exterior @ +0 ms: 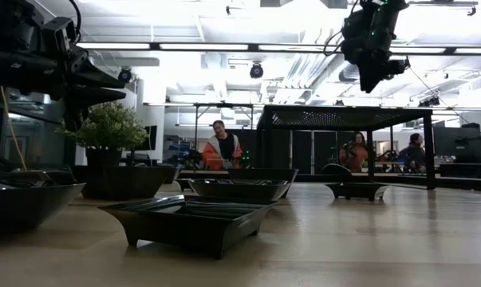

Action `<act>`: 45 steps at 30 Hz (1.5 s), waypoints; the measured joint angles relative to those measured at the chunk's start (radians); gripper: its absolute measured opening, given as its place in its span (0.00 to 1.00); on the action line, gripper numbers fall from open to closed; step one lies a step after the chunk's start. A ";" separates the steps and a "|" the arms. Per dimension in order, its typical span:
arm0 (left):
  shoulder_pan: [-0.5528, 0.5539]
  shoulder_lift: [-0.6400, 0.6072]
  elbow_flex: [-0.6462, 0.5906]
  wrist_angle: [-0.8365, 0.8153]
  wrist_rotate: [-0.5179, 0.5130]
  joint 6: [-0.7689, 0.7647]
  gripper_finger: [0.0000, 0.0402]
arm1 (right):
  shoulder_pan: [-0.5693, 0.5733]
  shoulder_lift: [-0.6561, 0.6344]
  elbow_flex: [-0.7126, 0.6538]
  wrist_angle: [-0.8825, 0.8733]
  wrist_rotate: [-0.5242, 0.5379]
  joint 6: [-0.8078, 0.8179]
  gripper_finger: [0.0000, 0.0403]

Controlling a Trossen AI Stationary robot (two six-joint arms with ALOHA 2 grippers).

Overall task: Pick & Place Mini shaped plates
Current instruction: Stack the black square plate on top of the black square plate on the shelf

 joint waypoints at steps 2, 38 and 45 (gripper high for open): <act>0.000 0.000 0.000 0.000 0.000 0.000 0.20 | 0.023 -0.019 0.000 -0.015 0.000 0.000 0.20; 0.000 0.000 0.000 0.000 0.000 0.000 0.20 | 1.048 -0.572 -0.694 0.210 -0.026 0.581 0.20; 0.000 0.000 0.000 0.000 0.000 0.000 0.20 | 1.169 -0.534 -0.810 0.457 -0.017 0.829 0.20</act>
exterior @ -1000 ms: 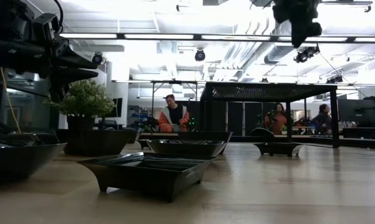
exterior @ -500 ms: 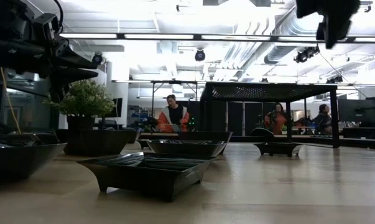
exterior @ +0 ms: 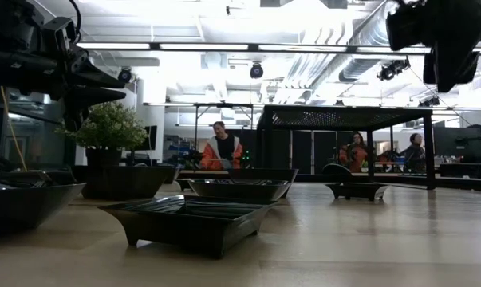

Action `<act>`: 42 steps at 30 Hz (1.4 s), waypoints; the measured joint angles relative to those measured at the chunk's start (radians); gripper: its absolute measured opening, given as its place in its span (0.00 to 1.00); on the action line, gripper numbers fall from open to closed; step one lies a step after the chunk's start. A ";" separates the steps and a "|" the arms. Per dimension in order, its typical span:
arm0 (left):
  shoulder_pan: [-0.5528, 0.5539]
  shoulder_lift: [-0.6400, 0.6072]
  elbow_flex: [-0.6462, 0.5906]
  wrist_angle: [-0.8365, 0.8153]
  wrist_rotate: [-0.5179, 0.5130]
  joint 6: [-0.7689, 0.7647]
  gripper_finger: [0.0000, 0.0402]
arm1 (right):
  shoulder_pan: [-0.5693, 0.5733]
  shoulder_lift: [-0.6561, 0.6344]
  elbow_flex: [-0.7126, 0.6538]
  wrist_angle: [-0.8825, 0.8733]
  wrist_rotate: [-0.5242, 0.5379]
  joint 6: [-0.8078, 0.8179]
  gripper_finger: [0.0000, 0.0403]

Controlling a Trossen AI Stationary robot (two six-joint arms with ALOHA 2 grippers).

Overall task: Pick & Place Mini shaped plates
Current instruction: Stack the black square plate on top of the black square plate on the shelf

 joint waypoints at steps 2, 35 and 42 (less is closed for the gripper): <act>0.000 0.000 0.000 0.000 0.000 0.000 0.20 | 0.024 0.031 -0.033 0.079 0.007 0.078 0.19; 0.000 0.000 0.000 0.000 0.000 0.000 0.20 | -0.040 0.613 0.058 0.349 0.079 0.011 0.19; 0.000 0.000 0.000 0.000 0.000 0.000 0.20 | -0.053 0.641 0.057 0.349 0.079 -0.028 0.19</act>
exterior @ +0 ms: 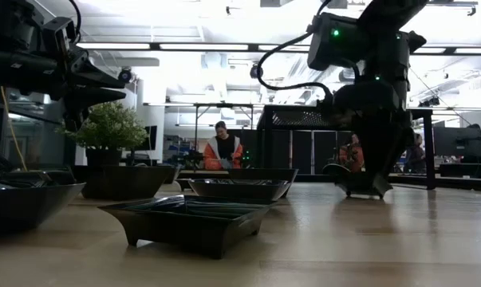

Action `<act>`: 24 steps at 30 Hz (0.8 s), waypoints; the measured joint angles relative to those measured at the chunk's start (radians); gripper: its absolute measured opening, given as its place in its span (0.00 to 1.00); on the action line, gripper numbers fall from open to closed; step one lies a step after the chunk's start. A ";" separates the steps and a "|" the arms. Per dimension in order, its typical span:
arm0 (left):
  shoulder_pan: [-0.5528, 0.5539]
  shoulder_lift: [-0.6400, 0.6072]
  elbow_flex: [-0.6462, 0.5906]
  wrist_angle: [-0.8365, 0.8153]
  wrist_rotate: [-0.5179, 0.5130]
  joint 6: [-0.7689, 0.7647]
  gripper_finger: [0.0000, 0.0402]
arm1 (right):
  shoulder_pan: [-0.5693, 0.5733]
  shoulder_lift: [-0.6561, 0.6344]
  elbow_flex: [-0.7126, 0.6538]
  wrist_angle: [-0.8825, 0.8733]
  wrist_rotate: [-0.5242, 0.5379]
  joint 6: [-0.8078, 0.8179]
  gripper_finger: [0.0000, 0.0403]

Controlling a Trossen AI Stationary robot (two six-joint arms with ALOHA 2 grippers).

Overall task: Pick & Place Mini shaped plates
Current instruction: Stack the black square plate on top of the black square plate on the shelf

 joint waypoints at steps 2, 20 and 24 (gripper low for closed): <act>0.000 0.000 0.000 0.000 0.000 0.000 0.20 | 0.000 0.002 0.000 -0.001 0.004 -0.012 0.19; 0.000 0.000 0.000 0.000 0.000 0.000 0.20 | -0.002 -0.015 0.043 -0.077 -0.009 -0.026 0.20; 0.000 0.000 0.000 0.000 0.000 0.000 0.20 | -0.002 -0.016 0.051 -0.083 0.001 -0.027 0.26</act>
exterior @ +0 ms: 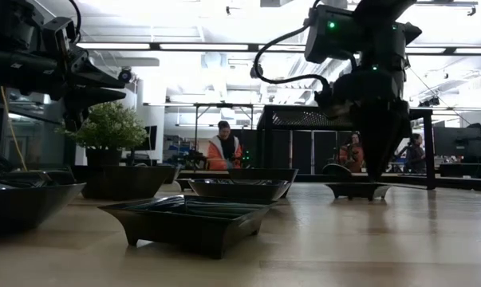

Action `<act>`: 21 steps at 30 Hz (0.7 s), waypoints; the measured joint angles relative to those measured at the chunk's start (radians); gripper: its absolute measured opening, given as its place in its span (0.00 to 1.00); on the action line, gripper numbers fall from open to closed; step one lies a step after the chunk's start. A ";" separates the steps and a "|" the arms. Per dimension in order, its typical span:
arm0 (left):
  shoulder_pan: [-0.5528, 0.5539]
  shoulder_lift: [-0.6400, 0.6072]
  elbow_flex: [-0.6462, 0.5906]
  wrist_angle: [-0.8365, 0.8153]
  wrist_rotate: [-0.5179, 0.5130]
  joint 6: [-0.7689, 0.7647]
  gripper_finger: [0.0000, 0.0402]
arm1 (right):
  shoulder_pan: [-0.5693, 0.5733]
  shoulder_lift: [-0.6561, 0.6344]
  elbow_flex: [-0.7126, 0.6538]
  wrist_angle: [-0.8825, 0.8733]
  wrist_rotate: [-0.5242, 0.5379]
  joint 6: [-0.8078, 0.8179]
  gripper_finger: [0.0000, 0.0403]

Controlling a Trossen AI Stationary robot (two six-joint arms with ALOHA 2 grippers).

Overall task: Pick & Place Mini shaped plates
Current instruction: Stack the black square plate on top of the black square plate on the shelf

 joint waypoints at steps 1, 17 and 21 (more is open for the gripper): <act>0.000 0.000 0.000 0.000 0.000 0.000 0.20 | -0.001 0.000 -0.001 0.000 0.010 -0.004 0.28; 0.000 0.000 0.000 0.000 0.000 0.000 0.20 | -0.011 0.037 -0.023 0.051 0.018 -0.039 0.36; 0.000 0.000 0.000 0.000 0.000 0.000 0.20 | -0.011 0.039 -0.022 0.050 0.015 -0.049 0.34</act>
